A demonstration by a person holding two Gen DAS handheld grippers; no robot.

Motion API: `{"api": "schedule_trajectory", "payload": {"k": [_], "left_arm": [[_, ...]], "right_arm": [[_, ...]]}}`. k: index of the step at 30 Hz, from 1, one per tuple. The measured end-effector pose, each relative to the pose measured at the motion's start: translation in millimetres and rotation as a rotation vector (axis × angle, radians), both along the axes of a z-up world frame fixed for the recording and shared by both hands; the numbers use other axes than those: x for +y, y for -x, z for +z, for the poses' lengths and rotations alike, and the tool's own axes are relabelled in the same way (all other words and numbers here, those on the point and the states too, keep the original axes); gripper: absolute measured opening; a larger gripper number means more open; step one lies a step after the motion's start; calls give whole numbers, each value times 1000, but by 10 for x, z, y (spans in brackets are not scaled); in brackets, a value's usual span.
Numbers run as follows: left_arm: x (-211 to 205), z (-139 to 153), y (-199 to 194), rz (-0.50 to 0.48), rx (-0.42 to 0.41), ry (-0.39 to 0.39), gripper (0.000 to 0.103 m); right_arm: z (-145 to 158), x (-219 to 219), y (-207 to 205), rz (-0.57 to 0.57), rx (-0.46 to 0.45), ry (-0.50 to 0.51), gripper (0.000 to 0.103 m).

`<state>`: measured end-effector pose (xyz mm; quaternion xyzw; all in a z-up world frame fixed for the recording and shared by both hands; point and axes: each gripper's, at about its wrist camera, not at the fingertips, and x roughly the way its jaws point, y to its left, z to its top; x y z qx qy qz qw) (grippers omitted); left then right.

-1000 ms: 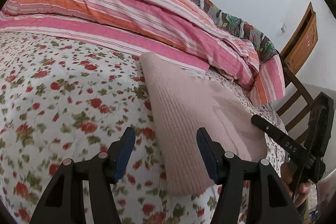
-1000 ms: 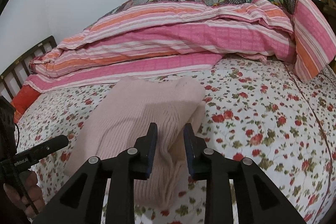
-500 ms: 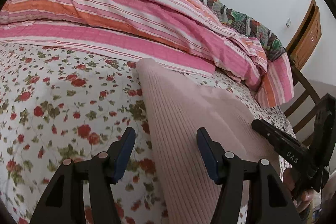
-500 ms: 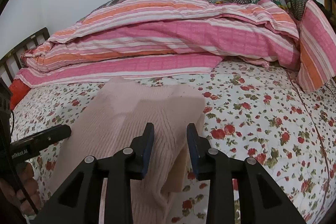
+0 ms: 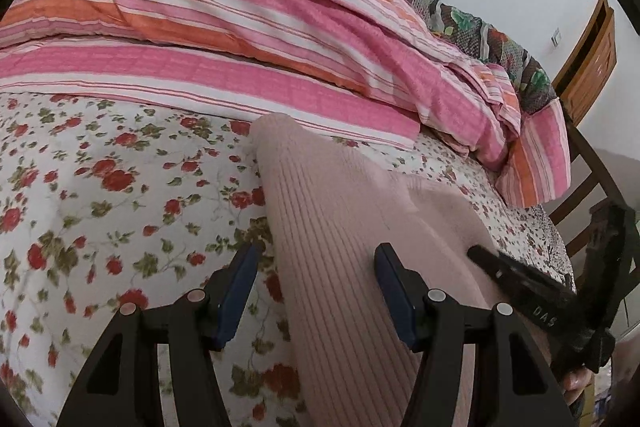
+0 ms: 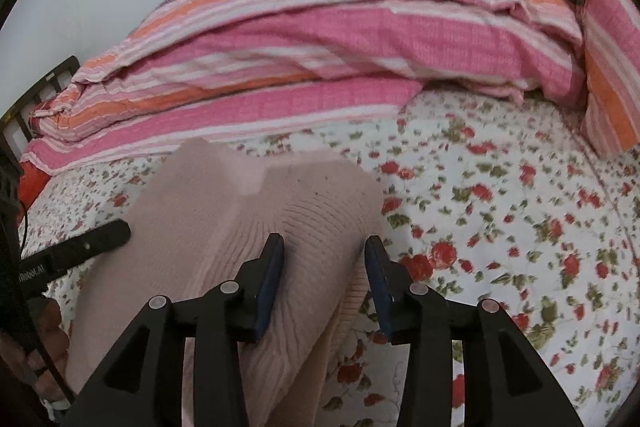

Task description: Fold small clothes

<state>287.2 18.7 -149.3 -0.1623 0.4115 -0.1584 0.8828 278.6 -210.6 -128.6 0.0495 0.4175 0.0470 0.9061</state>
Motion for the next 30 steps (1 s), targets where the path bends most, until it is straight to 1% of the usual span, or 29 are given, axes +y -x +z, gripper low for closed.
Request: {"api": "schedule_trajectory", "payload": {"k": [2, 4, 5, 8, 10, 13, 18, 21, 25, 28, 30], "left_arm": [[-27, -21, -77, -14, 11, 7, 58], [-58, -51, -168, -22, 25, 11, 58], [-75, -73, -228, -23, 32, 11, 59], [-105, -133, -363, -17, 53, 5, 58], [-116, -152, -423, -6, 61, -4, 58], [-134, -156, -471, 6, 56, -30, 59], [-148, -284, -491, 20, 44, -61, 66], [-145, -329, -473, 24, 26, -62, 67], [-193, -318, -431, 35, -6, -109, 67], [-188, -317, -434, 38, -9, -109, 67], [-190, -313, -434, 37, -8, -107, 67]], "right_arm": [[-56, -41, -10, 26, 6, -28, 36], [-76, -91, -6, 34, 4, -63, 28], [-93, -107, -9, 36, 7, -78, 26], [-125, -96, -5, 32, 0, -61, 24], [-137, -83, 10, 33, -11, -48, 24], [-166, -97, 14, 24, -18, -56, 24], [-210, -85, 35, 10, -51, -31, 24], [-224, -76, 33, 5, -66, -19, 25], [-238, -85, 23, -2, -72, -20, 31], [-242, -80, 25, -10, -80, -8, 33], [-257, -99, 7, -9, -78, -22, 35]]}}
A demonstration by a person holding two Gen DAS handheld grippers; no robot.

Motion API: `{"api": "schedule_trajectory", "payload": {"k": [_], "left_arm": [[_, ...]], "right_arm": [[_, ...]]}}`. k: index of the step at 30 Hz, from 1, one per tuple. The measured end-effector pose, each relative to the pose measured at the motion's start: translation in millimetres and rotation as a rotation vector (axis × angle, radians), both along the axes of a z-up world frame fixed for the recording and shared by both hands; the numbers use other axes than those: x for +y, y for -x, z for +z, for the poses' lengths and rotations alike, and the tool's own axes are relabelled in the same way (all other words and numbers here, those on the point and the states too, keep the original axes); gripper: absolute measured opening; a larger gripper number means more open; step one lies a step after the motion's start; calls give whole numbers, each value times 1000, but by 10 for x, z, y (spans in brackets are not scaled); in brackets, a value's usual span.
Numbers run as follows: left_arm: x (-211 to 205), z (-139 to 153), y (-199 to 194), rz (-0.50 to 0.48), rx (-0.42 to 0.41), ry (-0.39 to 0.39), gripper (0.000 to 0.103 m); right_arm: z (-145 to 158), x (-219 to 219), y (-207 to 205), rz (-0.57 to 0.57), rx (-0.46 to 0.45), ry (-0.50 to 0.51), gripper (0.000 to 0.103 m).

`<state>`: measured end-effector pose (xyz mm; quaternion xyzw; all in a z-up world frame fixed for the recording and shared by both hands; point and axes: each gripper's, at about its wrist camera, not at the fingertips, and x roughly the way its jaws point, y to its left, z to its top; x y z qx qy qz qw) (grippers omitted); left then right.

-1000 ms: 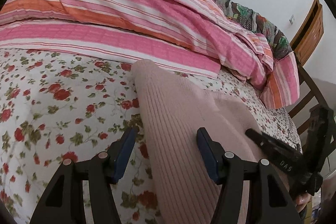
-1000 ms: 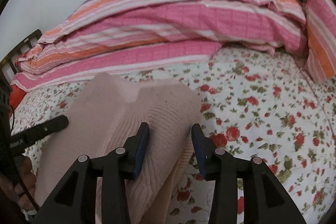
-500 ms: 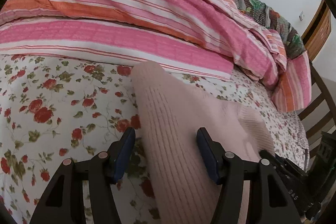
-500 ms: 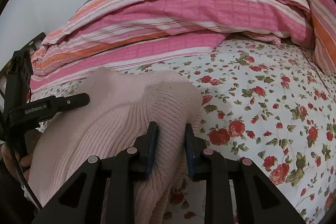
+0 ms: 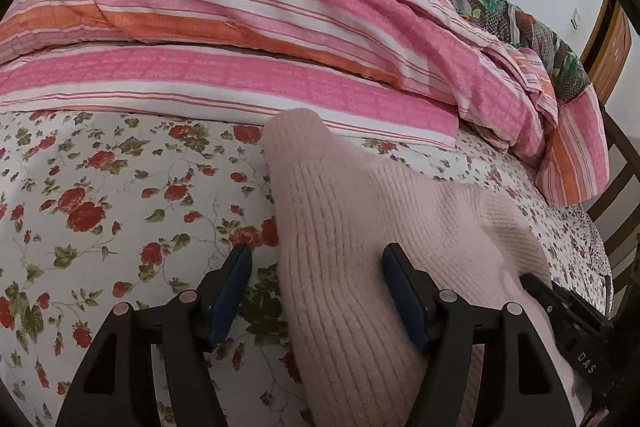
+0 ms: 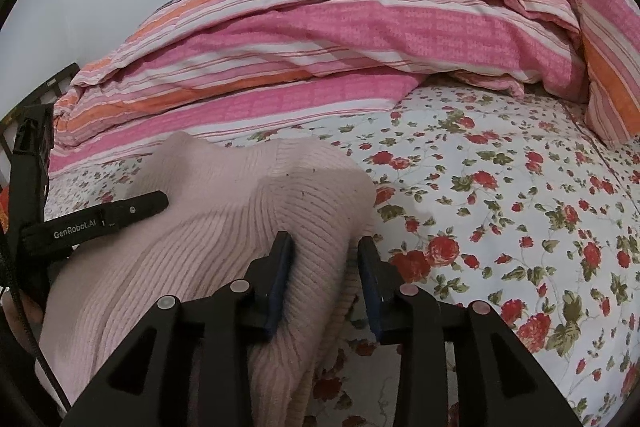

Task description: Fold small clothes

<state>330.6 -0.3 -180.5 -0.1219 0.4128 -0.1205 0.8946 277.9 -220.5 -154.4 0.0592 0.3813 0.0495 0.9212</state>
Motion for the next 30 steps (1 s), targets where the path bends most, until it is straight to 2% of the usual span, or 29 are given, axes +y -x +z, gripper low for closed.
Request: {"api": "schedule_trajectory", "payload": {"k": [2, 16, 30], "left_arm": [[2, 5, 8, 1, -5, -1, 67], [3, 16, 28, 5, -15, -11, 68], [-3, 14, 30, 6, -15, -11, 68]], "right_arm": [[-9, -34, -5, -14, 5, -15, 39], [20, 48, 86, -41, -32, 49, 39], [16, 23, 75, -42, -29, 37, 41]]}}
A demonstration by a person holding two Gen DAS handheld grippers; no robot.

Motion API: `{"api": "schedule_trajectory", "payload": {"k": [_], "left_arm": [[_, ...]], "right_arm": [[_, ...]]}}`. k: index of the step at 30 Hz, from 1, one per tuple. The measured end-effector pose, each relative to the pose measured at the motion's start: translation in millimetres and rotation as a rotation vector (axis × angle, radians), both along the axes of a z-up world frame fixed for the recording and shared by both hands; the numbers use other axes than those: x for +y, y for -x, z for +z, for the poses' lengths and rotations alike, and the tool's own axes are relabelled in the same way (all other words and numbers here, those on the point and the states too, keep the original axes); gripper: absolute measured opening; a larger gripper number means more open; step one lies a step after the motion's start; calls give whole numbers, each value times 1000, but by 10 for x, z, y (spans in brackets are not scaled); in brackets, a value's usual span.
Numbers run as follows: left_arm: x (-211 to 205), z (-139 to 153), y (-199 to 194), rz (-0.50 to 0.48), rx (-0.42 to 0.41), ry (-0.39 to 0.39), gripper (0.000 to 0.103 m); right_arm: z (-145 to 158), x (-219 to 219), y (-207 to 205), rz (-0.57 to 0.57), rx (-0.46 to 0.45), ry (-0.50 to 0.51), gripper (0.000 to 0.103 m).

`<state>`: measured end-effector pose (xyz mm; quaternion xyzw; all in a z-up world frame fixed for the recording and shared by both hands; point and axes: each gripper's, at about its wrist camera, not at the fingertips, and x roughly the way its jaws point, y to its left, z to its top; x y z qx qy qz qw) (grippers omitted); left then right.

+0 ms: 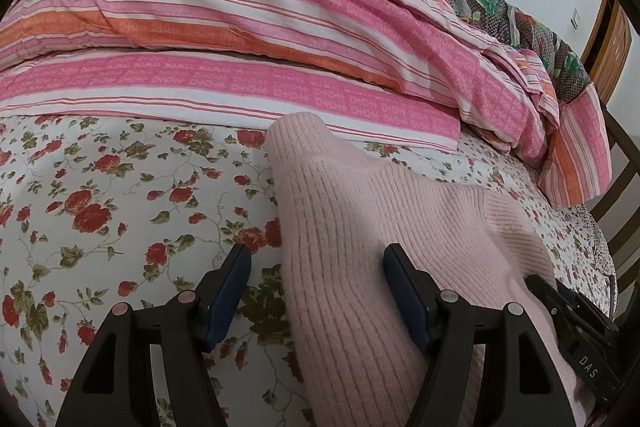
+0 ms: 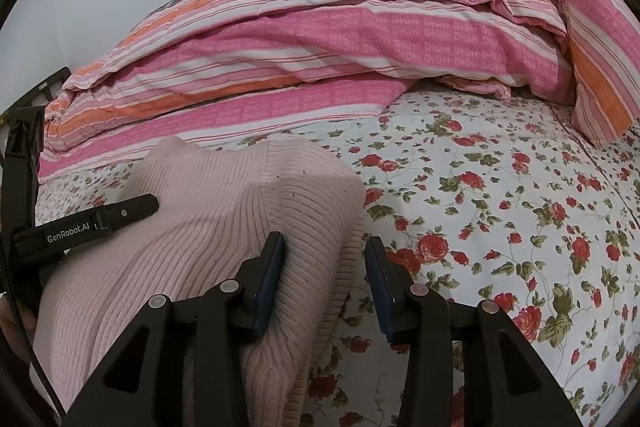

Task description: Fold small clothes

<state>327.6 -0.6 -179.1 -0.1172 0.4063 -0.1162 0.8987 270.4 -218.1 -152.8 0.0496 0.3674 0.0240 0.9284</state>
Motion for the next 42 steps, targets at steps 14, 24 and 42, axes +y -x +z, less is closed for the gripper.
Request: {"api": "schedule_trajectory", "payload": {"k": [14, 24, 42], "left_arm": [[-2, 1, 1, 1, -1, -1, 68], [-3, -4, 4, 1, -1, 1, 68], [-49, 51, -5, 16, -2, -42, 70]], "right_arm": [[8, -14, 27, -10, -8, -6, 44], [14, -11, 38, -12, -11, -16, 44], [27, -65, 51, -16, -19, -72, 46]]}}
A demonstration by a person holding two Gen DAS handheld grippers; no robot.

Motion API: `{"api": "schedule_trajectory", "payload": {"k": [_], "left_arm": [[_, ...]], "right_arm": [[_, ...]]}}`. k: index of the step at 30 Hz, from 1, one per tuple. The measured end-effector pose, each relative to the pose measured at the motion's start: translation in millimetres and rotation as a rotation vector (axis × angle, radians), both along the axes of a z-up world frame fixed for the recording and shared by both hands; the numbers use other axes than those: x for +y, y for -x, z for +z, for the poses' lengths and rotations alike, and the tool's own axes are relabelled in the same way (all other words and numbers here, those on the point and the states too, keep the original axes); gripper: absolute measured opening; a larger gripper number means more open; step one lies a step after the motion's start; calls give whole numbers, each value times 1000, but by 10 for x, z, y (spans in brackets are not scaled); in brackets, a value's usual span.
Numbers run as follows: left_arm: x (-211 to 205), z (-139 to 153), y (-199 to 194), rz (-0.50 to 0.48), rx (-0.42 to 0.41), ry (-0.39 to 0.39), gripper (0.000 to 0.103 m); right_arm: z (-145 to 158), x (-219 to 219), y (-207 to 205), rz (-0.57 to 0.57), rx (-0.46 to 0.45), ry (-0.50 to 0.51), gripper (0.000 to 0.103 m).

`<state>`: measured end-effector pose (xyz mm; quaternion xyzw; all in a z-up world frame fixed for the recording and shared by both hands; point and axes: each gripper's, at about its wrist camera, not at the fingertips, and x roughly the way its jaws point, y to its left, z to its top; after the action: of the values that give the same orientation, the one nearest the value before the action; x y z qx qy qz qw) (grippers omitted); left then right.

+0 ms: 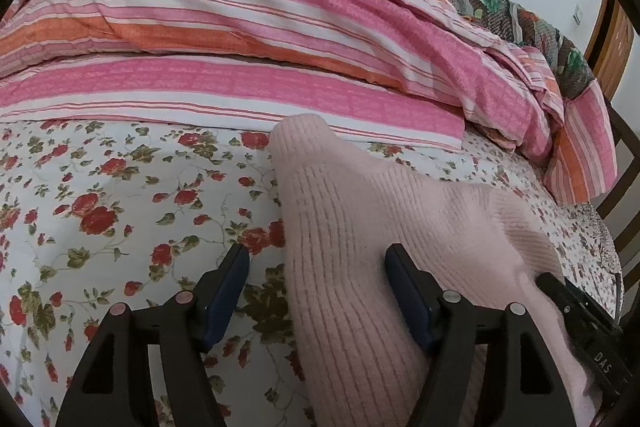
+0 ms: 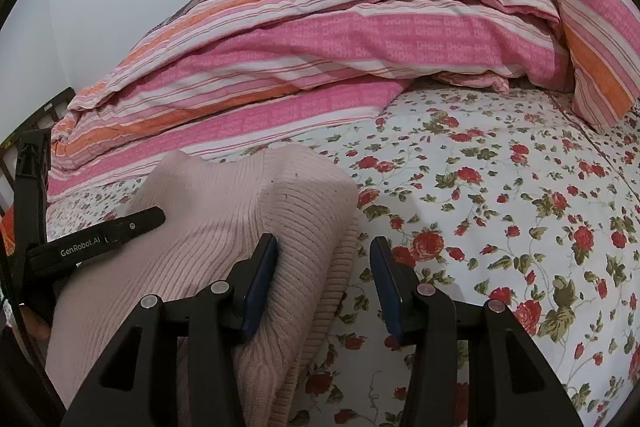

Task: Fold small clothes
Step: 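Lift both open grippers off the pink sweater and pull back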

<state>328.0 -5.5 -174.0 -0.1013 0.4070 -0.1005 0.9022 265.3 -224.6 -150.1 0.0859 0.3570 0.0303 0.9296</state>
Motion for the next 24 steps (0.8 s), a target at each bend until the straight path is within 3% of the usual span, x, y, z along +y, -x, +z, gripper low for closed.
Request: {"api": "schedule_trajectory", "payload": {"k": [8, 18, 24], "left_arm": [[-171, 250, 508, -35, -84, -161, 68], [-164, 500, 1213, -38, -80, -159, 68], [-151, 538, 1661, -53, -84, -205, 68]], "right_arm": [[18, 12, 12, 4, -3, 8, 48], [162, -5, 442, -13, -12, 30, 48], [326, 84, 878, 8, -23, 122, 48]]}}
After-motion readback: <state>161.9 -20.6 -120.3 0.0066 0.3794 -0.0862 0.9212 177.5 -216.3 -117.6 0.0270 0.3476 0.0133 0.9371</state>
